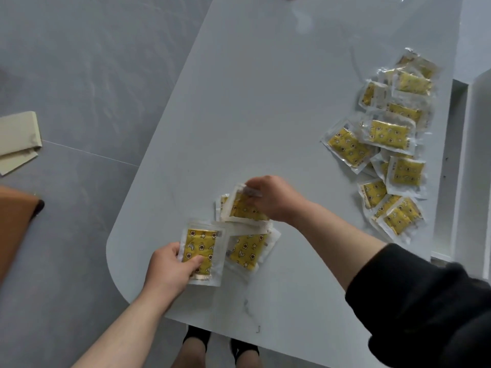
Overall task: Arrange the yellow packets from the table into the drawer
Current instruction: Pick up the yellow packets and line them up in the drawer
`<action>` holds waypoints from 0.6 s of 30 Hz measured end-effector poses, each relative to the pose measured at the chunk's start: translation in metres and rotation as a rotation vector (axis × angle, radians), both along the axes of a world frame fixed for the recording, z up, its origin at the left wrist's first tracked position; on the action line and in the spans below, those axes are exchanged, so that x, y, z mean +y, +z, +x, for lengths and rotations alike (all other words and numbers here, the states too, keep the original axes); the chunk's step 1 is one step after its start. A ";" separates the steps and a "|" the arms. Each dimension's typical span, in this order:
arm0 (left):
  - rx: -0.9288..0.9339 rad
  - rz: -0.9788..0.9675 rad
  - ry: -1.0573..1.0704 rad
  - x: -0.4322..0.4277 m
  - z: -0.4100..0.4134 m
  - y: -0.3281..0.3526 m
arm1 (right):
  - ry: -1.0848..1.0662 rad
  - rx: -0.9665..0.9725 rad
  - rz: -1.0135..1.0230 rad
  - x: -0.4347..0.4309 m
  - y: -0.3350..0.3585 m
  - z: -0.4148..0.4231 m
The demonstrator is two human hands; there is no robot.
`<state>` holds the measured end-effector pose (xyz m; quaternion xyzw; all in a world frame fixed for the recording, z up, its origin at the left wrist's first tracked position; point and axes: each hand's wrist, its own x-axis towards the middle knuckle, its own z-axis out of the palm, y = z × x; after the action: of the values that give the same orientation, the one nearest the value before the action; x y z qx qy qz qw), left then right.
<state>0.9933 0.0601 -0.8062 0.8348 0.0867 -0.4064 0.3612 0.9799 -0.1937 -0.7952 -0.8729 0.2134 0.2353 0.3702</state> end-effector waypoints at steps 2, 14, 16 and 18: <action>0.008 -0.009 0.040 0.004 0.001 0.000 | 0.170 0.018 -0.068 0.003 -0.003 0.011; 0.046 -0.027 0.102 0.019 0.003 0.003 | 0.355 0.043 -0.281 0.013 -0.017 0.003; 0.049 -0.027 0.104 0.020 0.006 0.004 | 0.348 0.069 -0.284 0.015 -0.019 0.004; 0.049 -0.031 0.110 0.020 0.009 0.006 | 0.321 0.092 -0.263 0.015 -0.018 0.003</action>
<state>1.0022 0.0799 -0.8004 0.8127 0.1351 -0.4076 0.3938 0.9831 -0.1787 -0.8137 -0.9249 0.1174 0.3011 0.2005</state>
